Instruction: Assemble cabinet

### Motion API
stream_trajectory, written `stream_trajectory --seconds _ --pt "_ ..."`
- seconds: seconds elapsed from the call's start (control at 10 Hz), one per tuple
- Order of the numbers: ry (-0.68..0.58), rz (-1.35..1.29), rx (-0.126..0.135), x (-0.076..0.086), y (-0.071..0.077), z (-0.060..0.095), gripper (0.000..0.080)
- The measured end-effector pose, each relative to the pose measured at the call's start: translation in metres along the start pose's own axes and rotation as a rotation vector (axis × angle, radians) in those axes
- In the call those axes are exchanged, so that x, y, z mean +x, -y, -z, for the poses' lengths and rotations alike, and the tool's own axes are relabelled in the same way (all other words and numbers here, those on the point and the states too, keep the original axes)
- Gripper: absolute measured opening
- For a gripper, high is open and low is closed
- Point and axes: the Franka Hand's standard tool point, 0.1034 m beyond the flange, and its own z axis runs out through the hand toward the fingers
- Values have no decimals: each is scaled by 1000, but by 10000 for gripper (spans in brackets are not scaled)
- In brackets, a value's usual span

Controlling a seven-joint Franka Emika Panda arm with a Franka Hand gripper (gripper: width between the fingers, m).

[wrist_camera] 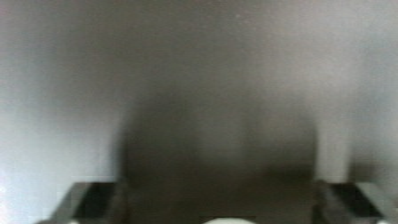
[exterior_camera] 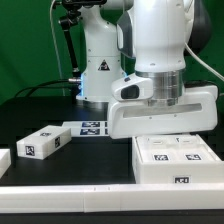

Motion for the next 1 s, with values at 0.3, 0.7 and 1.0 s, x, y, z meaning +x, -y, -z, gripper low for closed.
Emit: stream_trajectory --seconds 0.3,0.7,1.0 --pt "-1 13 -1 -8 0 -4 184" --pt "3 17 -2 -11 0 -6 9" --pt "4 30 -2 -10 -1 -5 2"
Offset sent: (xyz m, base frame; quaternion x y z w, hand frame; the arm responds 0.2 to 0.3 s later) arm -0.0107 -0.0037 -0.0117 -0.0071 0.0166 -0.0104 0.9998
